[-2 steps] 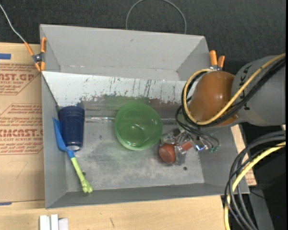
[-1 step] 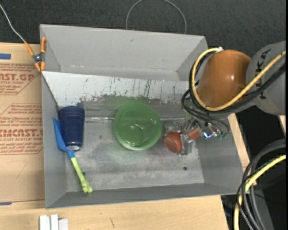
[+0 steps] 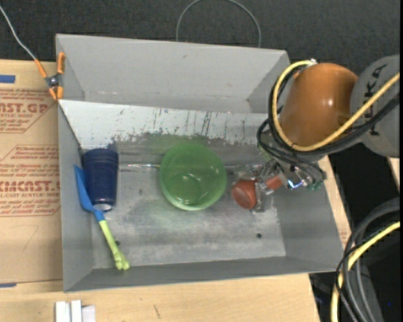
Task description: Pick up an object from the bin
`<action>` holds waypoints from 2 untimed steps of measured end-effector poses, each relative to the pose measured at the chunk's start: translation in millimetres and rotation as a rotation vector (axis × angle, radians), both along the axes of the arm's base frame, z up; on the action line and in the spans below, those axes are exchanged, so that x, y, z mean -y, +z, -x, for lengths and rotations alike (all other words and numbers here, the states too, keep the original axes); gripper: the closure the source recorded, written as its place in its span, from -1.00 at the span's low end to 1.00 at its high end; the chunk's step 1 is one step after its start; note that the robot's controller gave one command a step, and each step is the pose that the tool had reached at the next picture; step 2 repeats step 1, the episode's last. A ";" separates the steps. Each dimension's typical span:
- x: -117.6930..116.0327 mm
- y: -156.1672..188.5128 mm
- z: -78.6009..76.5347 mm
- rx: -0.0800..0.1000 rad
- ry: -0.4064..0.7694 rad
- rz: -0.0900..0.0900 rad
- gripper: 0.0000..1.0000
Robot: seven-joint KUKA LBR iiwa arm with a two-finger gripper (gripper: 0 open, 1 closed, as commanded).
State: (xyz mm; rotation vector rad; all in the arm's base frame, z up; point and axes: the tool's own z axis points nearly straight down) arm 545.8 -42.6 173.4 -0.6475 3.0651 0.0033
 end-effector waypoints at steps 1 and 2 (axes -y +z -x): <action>50.9 47.2 -39.9 -0.006 0.385 -0.002 1.00; 50.9 47.2 -39.9 -0.006 0.385 -0.002 1.00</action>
Offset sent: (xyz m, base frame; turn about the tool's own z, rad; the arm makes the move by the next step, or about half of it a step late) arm 0.0000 0.0000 0.0000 0.0000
